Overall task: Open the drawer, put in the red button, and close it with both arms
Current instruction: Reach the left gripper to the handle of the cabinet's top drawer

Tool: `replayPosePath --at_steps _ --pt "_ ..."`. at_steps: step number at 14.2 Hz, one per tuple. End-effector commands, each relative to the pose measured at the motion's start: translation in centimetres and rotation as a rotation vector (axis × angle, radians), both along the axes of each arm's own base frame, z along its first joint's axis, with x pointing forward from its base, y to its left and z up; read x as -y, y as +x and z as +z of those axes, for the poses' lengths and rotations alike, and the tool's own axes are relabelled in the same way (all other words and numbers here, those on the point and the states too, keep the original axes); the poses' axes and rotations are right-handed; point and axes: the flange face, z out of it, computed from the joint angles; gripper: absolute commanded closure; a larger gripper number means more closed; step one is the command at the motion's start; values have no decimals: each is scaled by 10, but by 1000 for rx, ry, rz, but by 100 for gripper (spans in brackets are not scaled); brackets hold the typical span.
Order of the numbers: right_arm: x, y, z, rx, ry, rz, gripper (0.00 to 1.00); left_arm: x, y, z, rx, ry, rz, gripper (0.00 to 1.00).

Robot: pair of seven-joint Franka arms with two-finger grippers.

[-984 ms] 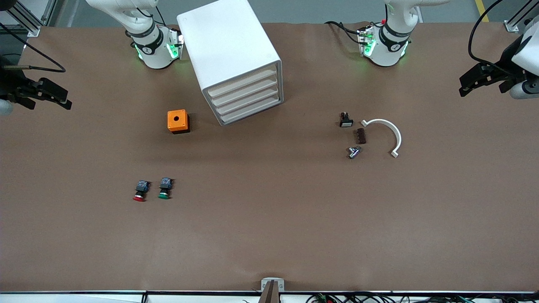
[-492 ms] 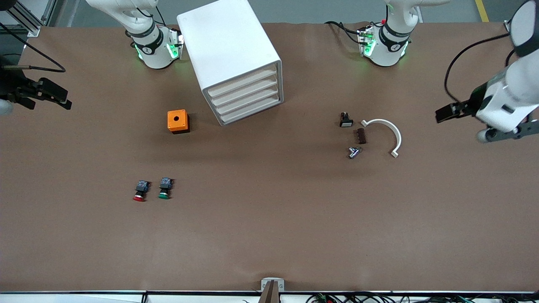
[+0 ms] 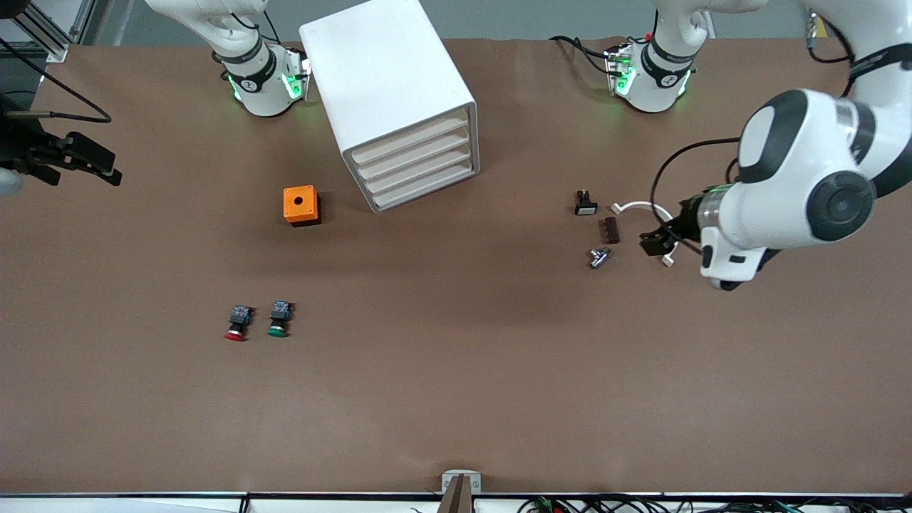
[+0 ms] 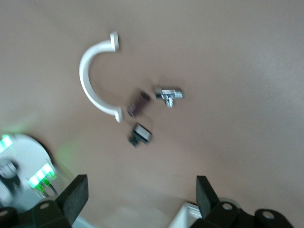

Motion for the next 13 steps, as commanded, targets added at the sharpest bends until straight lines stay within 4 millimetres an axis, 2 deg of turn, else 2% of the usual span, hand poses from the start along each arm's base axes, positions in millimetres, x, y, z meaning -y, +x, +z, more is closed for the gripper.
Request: replayPosePath --at_steps 1,3,5,7,10,13 --pt "2 -6 2 10 -1 -7 0 23 8 -24 -96 21 197 0" --pt "2 -6 2 10 1 -7 0 59 7 -52 -188 56 326 0" --pt "2 -6 2 9 1 -7 0 85 2 -81 -299 129 503 0" --pt "1 -7 0 4 1 -7 0 125 -13 -110 -424 181 621 0" --pt "1 -7 -1 1 1 -6 0 168 -34 -159 -625 241 747 0" --pt "1 -7 -1 -2 1 -6 0 211 -60 -189 -790 304 830 1"
